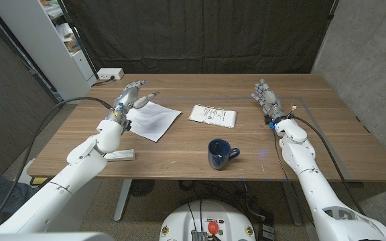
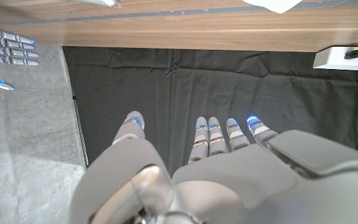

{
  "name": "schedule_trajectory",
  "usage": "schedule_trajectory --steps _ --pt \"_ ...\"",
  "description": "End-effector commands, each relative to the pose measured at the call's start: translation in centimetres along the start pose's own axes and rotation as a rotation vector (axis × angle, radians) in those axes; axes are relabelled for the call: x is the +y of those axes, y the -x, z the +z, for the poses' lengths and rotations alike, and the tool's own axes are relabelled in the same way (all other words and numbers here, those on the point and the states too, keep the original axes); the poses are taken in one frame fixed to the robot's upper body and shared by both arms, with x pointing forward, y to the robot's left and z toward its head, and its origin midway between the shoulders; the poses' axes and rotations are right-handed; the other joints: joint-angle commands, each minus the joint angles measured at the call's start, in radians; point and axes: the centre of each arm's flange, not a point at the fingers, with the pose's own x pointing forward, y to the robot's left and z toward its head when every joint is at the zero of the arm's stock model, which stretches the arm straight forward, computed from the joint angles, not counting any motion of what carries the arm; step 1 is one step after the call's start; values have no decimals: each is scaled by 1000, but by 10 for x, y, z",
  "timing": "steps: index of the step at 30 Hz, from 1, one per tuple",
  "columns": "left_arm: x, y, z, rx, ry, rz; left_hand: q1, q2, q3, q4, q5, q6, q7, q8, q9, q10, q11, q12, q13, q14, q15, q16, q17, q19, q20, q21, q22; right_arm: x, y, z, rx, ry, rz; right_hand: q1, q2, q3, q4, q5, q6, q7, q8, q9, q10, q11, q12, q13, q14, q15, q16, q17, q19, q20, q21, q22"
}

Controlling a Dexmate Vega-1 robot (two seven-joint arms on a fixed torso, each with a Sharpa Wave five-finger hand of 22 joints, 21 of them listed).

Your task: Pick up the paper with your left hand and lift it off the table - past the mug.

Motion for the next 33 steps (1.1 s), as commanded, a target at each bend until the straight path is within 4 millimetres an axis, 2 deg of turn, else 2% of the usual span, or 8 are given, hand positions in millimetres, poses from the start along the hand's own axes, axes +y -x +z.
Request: schedule_trajectory --steps 1,6,8,18,21,28,30,33 --pt "-1 7 3 26 -72 -7 11 -1 0 -7 5 2 -6 -1 4 -4 -4 -4 5 -5 3 0 2 -2 17 4 3 -2 4 -2 3 -4 -2 -4 6 2 -2 6 7 -7 -1 6 0 6 -3 5 -4 7 -2 2 1 1 -2 5" --pt "-3 8 5 44 -110 -17 17 -5 0 -12 5 -5 -9 -4 4 -14 -5 -8 6 -11 6 -2 2 -1 27 5 4 -2 4 -1 4 -4 -1 -5 6 1 -2 6 7 -6 -1 6 0 6 -3 5 -5 7 -2 2 1 0 -4 5" --pt "-4 8 5 49 -128 -20 22 -7 0 -16 5 -8 -5 -5 4 -17 6 -10 6 -14 8 -2 3 0 28 6 4 -2 4 -2 4 -5 -1 -5 7 1 -2 6 7 -7 -1 6 0 6 -3 5 -5 7 -2 2 1 1 -5 5" --pt "-9 7 4 71 -155 -38 47 -19 1 -31 8 -33 3 -12 5 -42 29 -18 7 -20 18 -2 3 8 54 8 4 -1 4 -4 10 -7 0 -6 8 1 -3 6 8 -8 -1 6 0 6 -2 5 -5 7 -2 2 2 2 -10 5" --pt "-12 5 3 78 -158 -49 61 -27 0 -36 10 -57 3 -17 5 -66 55 -24 8 -29 27 -3 3 11 68 9 5 -1 4 -4 11 -6 -1 -6 8 1 -3 6 8 -7 -1 6 0 6 -2 5 -5 7 -2 1 2 1 -11 5" --pt "-17 -2 3 105 -181 -77 73 -34 -1 -40 13 -77 3 -18 6 -81 71 -26 9 -31 40 -2 4 20 74 12 5 -1 3 -4 12 -7 -8 -6 8 0 -5 6 8 -8 -1 6 0 4 -2 5 -4 7 -2 1 4 3 -14 5" --pt "-18 -4 4 119 -186 -88 78 -38 -2 -42 14 -82 4 -18 6 -83 72 -25 10 -22 47 2 4 25 74 14 6 -1 3 -4 12 -7 -9 -6 8 0 -5 6 9 -7 -1 6 1 5 -2 5 -5 7 -2 1 4 3 -15 5" --pt "-20 -7 5 135 -189 -111 94 -52 -6 -43 19 -88 10 -11 7 -60 74 -10 13 28 47 20 6 64 75 29 11 -1 4 -4 13 -7 -10 -6 8 0 -5 6 10 -1 0 6 1 4 -2 5 -4 7 -1 1 4 2 -16 5"
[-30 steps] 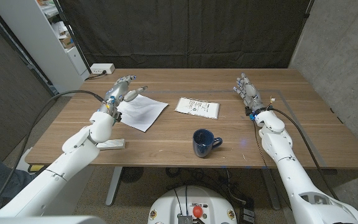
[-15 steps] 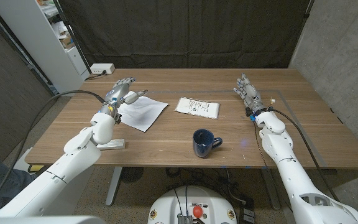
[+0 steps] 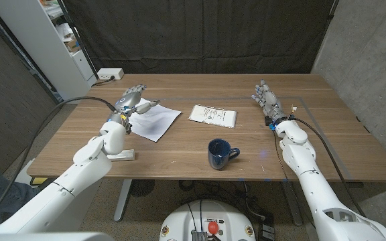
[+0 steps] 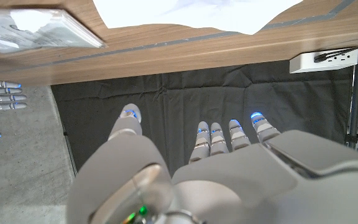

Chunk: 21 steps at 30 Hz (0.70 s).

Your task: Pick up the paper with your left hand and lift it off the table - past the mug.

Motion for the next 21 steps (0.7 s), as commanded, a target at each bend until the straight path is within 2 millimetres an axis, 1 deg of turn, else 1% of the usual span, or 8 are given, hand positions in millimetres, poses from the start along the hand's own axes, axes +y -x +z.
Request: schedule_trajectory --steps 1,8,9,12,21 --pt "-7 -10 2 55 -29 -69 25 -12 -3 -7 8 -7 8 8 5 21 9 17 8 49 6 20 6 41 3 19 7 0 0 -1 4 0 -10 7 -5 0 -5 6 5 5 0 6 1 5 -2 5 -3 7 -1 0 4 2 -5 5" --pt "-10 -12 2 70 -45 -93 31 -18 -6 -6 9 9 11 16 6 37 15 25 10 61 9 22 7 60 5 26 9 1 -1 -1 4 -1 -12 7 -5 -1 -6 6 6 4 0 6 1 7 -2 6 -5 7 -2 0 5 2 -8 5" --pt "-10 -13 1 71 -46 -95 31 -19 -7 -6 9 11 10 17 6 37 15 26 11 62 10 22 7 61 5 26 9 1 -1 -1 4 -1 -12 7 -5 -1 -7 6 5 4 0 6 0 2 -2 6 -5 6 -2 0 6 2 -9 5" --pt "-12 -14 1 75 -59 -106 32 -21 -8 -5 10 13 10 18 6 33 14 24 11 62 11 22 7 64 5 27 10 2 -2 -1 4 -1 -12 7 -5 -1 -7 6 5 4 0 6 1 7 -1 6 -4 7 -2 0 7 2 -10 5" --pt "-22 -17 1 73 -76 -132 35 -24 -9 -4 10 17 11 19 6 31 8 24 11 60 13 19 7 69 6 28 10 3 -2 -2 8 0 -11 7 -4 -2 -8 7 7 4 0 6 1 6 -1 6 -4 6 -1 -1 6 3 -14 5"
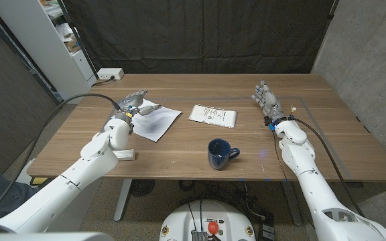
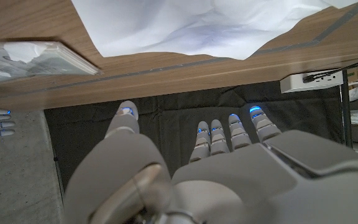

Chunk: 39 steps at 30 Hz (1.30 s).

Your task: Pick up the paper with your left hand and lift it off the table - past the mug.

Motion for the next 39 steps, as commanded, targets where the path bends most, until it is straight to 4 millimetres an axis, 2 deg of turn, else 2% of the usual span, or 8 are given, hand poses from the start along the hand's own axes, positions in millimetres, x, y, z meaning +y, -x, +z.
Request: schedule_trajectory --steps 1,15,39 --pt "-11 -6 0 7 -25 -39 12 0 -6 0 10 9 3 3 3 -1 -3 4 3 1 2 4 2 6 4 8 5 1 -1 -1 4 1 -2 7 -4 1 -5 7 6 3 0 6 1 7 -1 6 -4 7 -1 -1 6 3 -4 5" --pt "-24 -14 5 5 -23 -89 16 -2 -7 1 11 17 3 5 2 5 -14 7 3 -6 2 -1 2 8 5 7 5 0 0 -2 9 1 -4 6 -4 0 -7 7 7 3 0 6 0 5 -2 6 -4 8 -1 -2 6 4 -10 5" --pt "-41 -14 7 36 -100 -111 28 1 -7 5 12 28 2 6 2 5 -19 7 3 -21 8 -7 2 0 5 0 4 2 -5 -3 6 -3 0 4 -2 -1 -8 7 7 3 0 6 1 5 -1 6 -3 9 -1 -2 8 6 -19 5"
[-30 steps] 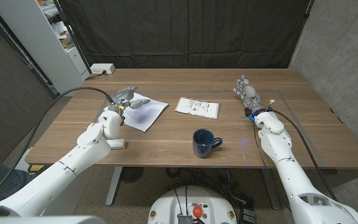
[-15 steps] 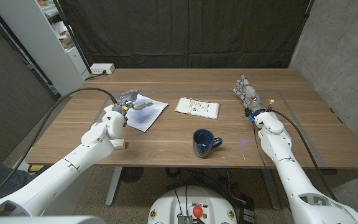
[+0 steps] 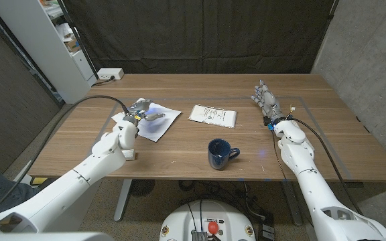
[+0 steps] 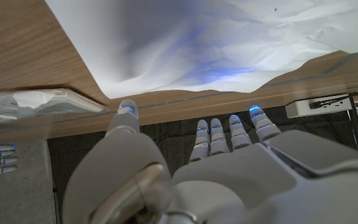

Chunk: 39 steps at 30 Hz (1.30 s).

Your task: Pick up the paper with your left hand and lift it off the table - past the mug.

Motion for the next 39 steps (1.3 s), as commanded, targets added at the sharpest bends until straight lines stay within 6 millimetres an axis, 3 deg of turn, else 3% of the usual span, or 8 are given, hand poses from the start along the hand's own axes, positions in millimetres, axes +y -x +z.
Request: schedule_trajectory --steps 1,39 --pt "-8 -1 3 8 -40 -1 12 3 -2 1 5 7 2 6 2 -1 -4 2 3 -13 3 -3 2 0 5 -1 5 1 -2 0 -5 -2 2 4 -2 1 -6 7 7 2 0 6 1 6 -1 6 -3 8 -1 3 5 2 -5 5" --pt "-39 -4 6 4 30 -22 2 -2 -15 14 3 10 -6 2 2 -4 -10 1 3 -19 -3 -3 3 -8 6 -8 4 0 -3 -1 12 10 15 4 2 1 -10 8 8 -3 0 6 3 4 -1 6 -3 11 -1 1 9 3 -18 6"
